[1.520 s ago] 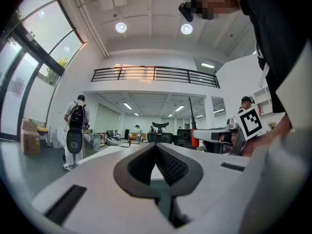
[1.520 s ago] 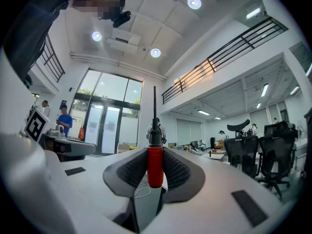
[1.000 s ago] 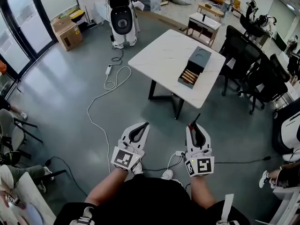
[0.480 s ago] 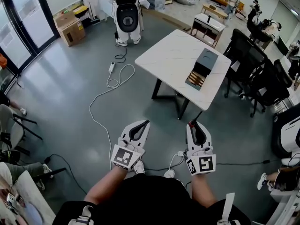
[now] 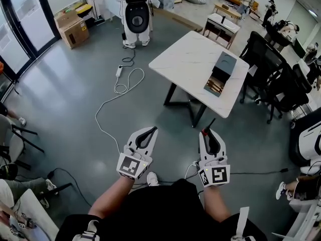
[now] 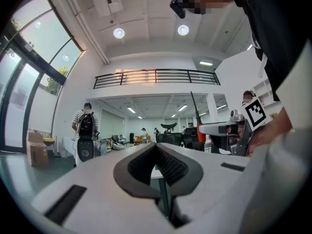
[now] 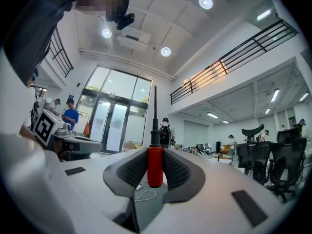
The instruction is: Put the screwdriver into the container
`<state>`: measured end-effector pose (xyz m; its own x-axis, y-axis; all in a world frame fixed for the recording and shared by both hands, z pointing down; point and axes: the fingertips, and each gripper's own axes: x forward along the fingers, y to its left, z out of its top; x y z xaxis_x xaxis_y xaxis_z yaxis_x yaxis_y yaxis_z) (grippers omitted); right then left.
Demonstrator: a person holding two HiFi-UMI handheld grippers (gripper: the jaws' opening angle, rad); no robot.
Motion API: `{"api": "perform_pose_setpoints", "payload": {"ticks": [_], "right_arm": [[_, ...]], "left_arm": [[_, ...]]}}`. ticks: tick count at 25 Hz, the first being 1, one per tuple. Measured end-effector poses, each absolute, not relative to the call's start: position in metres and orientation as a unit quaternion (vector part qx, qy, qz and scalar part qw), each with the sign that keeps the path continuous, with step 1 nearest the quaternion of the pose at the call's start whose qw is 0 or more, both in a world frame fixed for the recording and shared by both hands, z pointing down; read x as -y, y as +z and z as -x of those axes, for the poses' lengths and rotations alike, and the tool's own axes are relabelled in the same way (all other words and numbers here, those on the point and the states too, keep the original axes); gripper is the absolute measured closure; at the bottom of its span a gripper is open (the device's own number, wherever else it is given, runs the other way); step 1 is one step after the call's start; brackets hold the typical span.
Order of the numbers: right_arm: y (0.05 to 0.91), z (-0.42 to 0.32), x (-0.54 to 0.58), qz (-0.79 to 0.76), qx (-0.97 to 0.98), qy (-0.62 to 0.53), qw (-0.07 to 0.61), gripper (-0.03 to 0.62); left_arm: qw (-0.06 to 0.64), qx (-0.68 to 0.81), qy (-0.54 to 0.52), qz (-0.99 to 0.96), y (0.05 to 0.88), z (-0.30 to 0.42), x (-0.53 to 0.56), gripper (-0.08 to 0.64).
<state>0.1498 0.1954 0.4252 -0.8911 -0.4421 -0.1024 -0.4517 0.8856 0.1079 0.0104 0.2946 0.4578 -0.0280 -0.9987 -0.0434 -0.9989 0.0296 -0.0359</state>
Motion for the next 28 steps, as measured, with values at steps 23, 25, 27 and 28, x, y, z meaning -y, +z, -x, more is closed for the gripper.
{"api": "perform_pose_setpoints", "payload": {"ticks": [23,25,27,28], "right_arm": [[0.433,-0.100,-0.068,0.224,-0.972,0.038,0.053,0.483],[0.433,-0.098,-0.052,0.222,-0.973,0.037,0.054,0.484],[0.434,-0.097,-0.039,0.219,-0.973,0.034,0.055,0.483],[0.435,-0.096,-0.034,0.218,-0.974,0.033,0.055,0.484]], "left_arm": [[0.031,-0.741,0.012,0.671,0.442,0.048,-0.183,0.555],[0.031,-0.742,0.008,0.670,0.443,0.050,-0.167,0.555],[0.030,-0.743,0.005,0.668,0.444,0.051,-0.155,0.555],[0.030,-0.743,0.004,0.668,0.444,0.052,-0.149,0.555]]}}
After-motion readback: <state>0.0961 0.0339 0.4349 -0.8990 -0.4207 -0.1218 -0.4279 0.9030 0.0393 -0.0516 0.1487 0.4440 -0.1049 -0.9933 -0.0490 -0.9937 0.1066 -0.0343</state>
